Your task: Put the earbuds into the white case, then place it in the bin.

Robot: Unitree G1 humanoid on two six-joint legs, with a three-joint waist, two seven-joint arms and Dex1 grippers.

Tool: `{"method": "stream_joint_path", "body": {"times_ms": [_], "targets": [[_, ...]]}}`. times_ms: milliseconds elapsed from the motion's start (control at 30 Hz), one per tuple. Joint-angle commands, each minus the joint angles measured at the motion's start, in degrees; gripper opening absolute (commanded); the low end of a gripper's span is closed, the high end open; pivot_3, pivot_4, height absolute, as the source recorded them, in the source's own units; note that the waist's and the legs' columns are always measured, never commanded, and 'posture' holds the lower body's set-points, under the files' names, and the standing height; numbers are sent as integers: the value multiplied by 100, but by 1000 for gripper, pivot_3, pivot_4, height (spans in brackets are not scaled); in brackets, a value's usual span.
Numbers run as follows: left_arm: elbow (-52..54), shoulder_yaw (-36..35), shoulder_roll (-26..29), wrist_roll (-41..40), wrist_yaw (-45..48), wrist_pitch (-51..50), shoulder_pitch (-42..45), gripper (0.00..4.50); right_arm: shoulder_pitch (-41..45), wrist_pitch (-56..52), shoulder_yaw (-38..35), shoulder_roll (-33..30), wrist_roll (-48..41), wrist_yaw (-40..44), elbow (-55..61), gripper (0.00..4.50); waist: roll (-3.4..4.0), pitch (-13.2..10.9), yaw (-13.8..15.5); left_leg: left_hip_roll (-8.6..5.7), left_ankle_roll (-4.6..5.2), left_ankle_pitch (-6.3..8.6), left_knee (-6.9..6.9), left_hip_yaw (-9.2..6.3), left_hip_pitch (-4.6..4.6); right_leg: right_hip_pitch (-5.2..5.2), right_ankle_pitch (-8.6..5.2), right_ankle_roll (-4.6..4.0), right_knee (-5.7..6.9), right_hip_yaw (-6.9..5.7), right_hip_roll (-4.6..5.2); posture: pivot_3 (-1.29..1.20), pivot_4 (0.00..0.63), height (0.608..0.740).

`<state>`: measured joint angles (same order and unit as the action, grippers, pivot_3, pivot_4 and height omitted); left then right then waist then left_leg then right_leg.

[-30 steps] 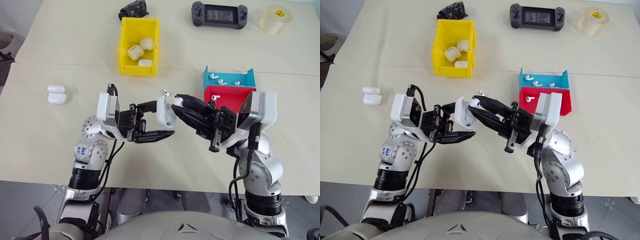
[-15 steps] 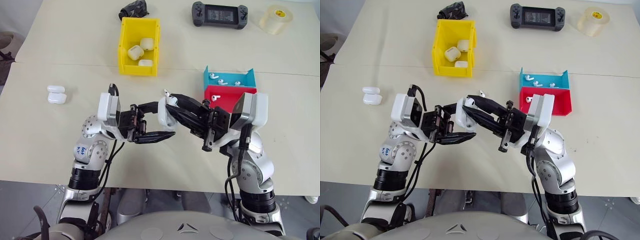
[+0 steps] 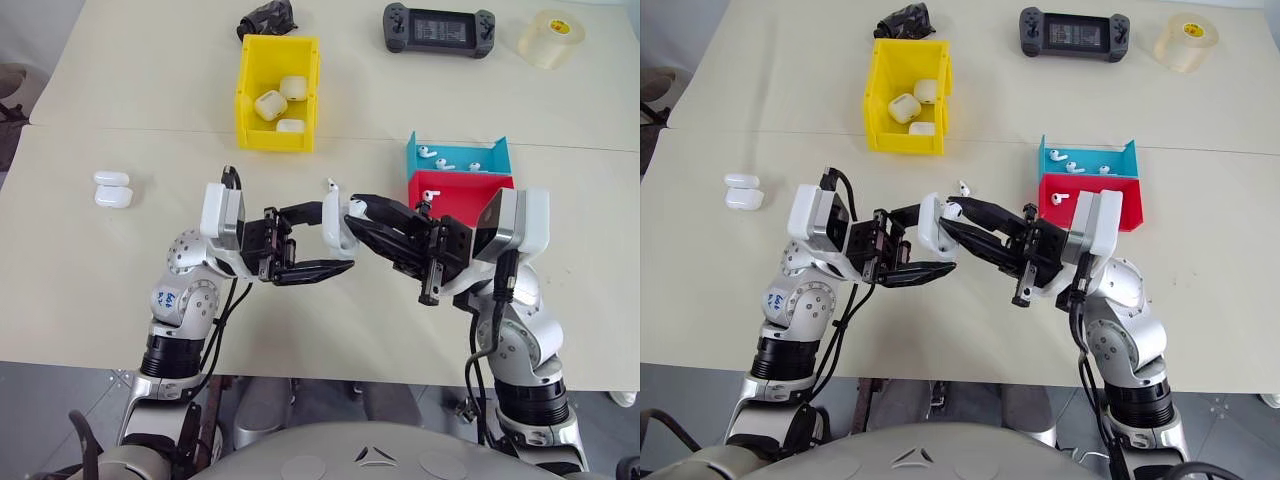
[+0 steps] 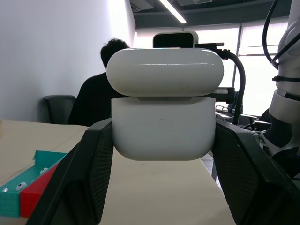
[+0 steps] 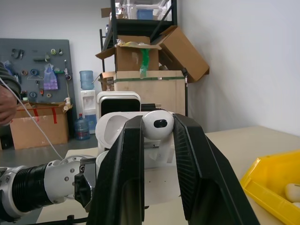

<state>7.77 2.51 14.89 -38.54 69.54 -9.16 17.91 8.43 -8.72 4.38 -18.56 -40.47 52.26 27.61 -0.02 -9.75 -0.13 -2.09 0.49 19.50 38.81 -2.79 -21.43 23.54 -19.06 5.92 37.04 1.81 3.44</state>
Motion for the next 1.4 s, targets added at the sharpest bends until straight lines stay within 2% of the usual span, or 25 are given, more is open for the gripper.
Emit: {"method": "stream_joint_path", "body": {"times_ms": [33, 567, 800, 1400], "targets": [[191, -205, -95, -215, -111, 152, 182, 2773, -126, -32, 32, -124, 39, 148, -99, 516, 0, 0, 0, 0, 0, 0, 0, 0, 0, 0, 0, 0, 0, 0, 0, 0, 150, 740], [190, -250, -114, -174, -100, 195, 150, 2773, -241, 237, -88, -342, 69, 374, -279, 516, 0, 0, 1, 0, 0, 0, 0, 0, 0, -1, 0, 0, -1, 0, 0, 0, 150, 740], [225, -156, -81, -105, 37, 250, 53, 2773, -135, 551, -201, -132, -44, 413, -542, 516, 0, 0, 2, 0, 0, 0, 0, 0, 0, -1, 0, 0, -1, 0, 0, 0, 150, 740], [108, -50, -98, -22, 155, 338, 142, 2773, 175, 322, 407, 69, 155, 340, -542, 516, 0, 0, 2, 0, 0, 0, 0, 0, 0, -1, 0, 0, -1, 0, 0, 0, 150, 740]]}}
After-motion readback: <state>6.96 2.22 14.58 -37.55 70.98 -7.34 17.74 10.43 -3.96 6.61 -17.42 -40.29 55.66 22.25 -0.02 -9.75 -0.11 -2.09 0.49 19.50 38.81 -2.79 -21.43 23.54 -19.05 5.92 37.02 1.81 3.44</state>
